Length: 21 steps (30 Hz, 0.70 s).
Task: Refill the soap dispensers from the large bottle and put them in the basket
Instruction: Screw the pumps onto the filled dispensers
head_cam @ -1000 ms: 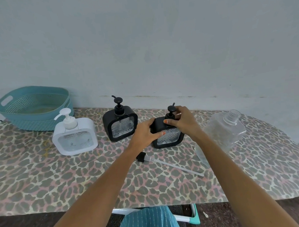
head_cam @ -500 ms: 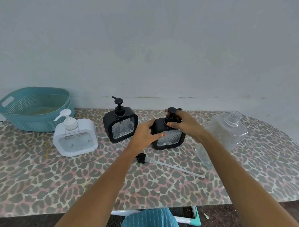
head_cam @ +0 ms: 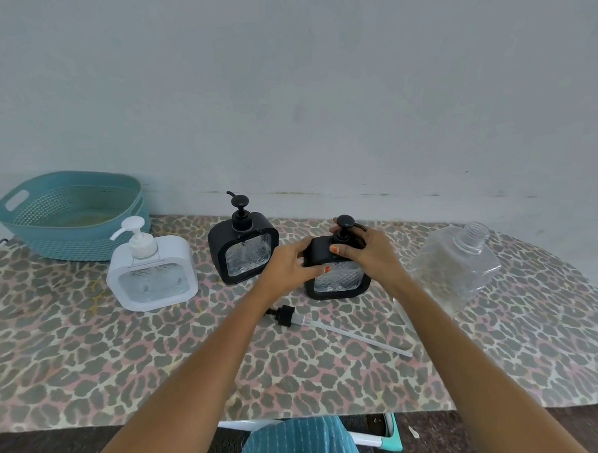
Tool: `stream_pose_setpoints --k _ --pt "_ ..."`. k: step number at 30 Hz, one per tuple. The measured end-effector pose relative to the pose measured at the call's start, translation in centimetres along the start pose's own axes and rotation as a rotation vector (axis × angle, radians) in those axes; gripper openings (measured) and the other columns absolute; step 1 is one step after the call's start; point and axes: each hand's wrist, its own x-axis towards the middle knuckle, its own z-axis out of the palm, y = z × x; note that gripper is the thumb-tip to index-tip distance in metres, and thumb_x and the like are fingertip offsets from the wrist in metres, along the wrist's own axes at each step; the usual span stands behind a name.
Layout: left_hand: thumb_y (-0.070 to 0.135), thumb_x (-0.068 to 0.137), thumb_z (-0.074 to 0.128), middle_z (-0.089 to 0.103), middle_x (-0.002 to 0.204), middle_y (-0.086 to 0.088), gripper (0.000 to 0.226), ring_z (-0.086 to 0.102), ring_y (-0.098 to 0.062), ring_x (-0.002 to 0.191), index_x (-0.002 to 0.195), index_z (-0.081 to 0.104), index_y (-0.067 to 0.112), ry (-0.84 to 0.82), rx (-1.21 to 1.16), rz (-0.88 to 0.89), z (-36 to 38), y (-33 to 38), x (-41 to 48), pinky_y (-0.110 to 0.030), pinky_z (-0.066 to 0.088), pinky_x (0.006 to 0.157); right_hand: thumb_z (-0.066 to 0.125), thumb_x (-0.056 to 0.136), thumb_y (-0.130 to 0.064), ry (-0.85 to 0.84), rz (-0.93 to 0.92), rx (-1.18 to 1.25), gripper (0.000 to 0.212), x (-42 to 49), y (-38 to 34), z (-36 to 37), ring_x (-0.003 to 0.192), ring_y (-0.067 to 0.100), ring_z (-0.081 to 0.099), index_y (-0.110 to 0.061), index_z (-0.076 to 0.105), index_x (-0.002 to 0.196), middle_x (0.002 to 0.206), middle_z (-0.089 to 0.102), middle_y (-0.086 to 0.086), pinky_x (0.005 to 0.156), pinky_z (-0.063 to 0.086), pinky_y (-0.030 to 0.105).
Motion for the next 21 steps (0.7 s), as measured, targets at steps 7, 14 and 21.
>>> stream_pose_setpoints --k 7,14,21 --pt "0.01 0.076 0.072 0.053 0.132 -0.004 0.07 0.046 -0.011 0.123 0.136 0.037 0.007 -0.118 -0.051 -0.062 -1.2 -0.4 0.6 -0.024 0.038 0.1 0.066 0.079 -0.001 -0.127 0.038 -0.065 0.027 0.9 0.0 -1.7 0.094 0.031 0.066 0.003 0.066 0.106 0.104 0.068 0.024 0.085 0.053 0.04" --pt "0.018 0.077 0.072 0.06 0.122 -0.007 0.06 0.054 -0.015 0.111 0.13 0.046 0.009 0.111 0.052 0.022 0.8 -0.4 -0.2 -0.023 0.041 0.091 0.065 0.077 0.007 0.106 0.032 0.107 0.034 0.0 0.0 0.4 0.091 0.017 0.063 0.0 0.064 0.11 0.105 0.067 0.012 0.082 0.05 0.022" --pt "0.007 0.076 0.071 0.05 0.134 -0.009 0.07 0.046 -0.011 0.121 0.136 0.035 0.003 -0.086 -0.045 -0.043 -0.9 -0.2 0.2 -0.023 0.038 0.099 0.063 0.081 0.0 -0.142 -0.022 -0.059 0.033 0.1 -0.5 -0.9 0.101 0.016 0.059 -0.006 0.062 0.114 0.109 0.063 0.004 0.09 0.045 0.027"
